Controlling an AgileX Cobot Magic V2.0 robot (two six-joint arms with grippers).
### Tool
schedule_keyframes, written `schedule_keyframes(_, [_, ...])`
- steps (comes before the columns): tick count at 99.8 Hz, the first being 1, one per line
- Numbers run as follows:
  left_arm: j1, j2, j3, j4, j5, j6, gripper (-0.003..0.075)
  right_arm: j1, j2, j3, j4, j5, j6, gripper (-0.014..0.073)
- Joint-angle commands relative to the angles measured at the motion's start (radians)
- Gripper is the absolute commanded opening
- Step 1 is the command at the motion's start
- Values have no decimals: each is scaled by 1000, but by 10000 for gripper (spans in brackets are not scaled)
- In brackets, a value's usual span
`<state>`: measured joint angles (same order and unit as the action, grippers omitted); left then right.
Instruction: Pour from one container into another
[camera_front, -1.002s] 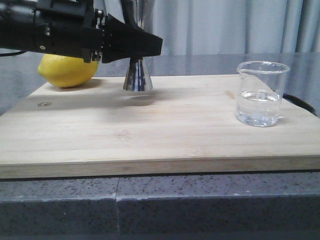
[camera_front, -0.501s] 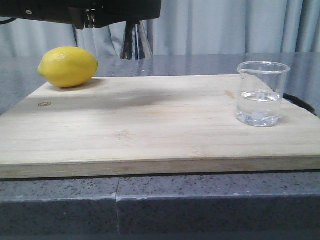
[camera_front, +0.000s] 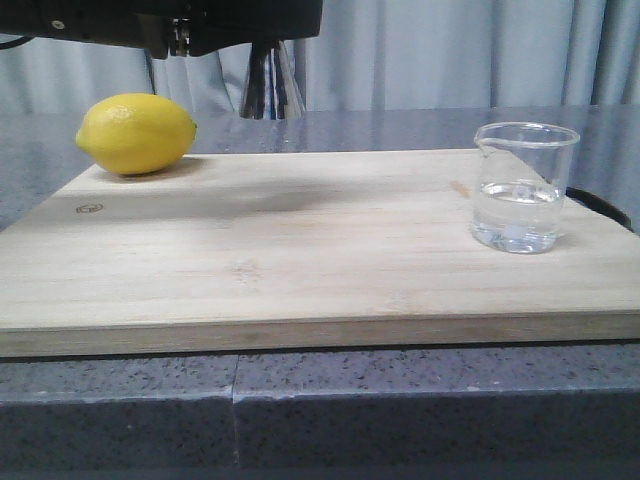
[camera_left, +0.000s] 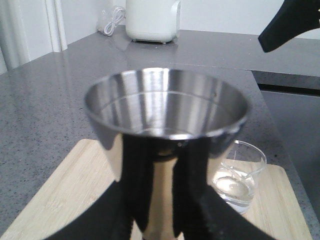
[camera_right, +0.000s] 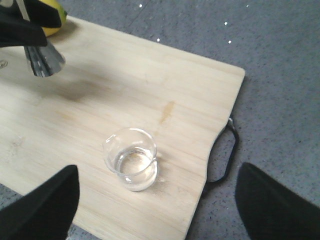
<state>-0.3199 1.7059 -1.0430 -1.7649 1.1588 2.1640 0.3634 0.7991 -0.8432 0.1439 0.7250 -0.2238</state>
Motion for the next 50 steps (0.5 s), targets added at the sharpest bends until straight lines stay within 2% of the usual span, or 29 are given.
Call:
schedule_keyframes(1, [-8,-50,-30,-83,97,-10,148,29,12,-34,7,-60,-15,554])
schedule_keyframes(11, [-8,-50,-30,-83,97,-10,148,84,16,-28,8,-78,-21,554])
schedule_keyframes(21, [-8,-50,-30,-83,97,-10,148,135,16,9,8,-164,-21,554])
schedule_keyframes(35, [-8,-50,-30,-83,97,-10,148,170,16,112,9,-348,-21,554])
schedule_keyframes(50, [-8,-50,-30,-83,97,-10,148,223,16,284,9,-631,-21,554])
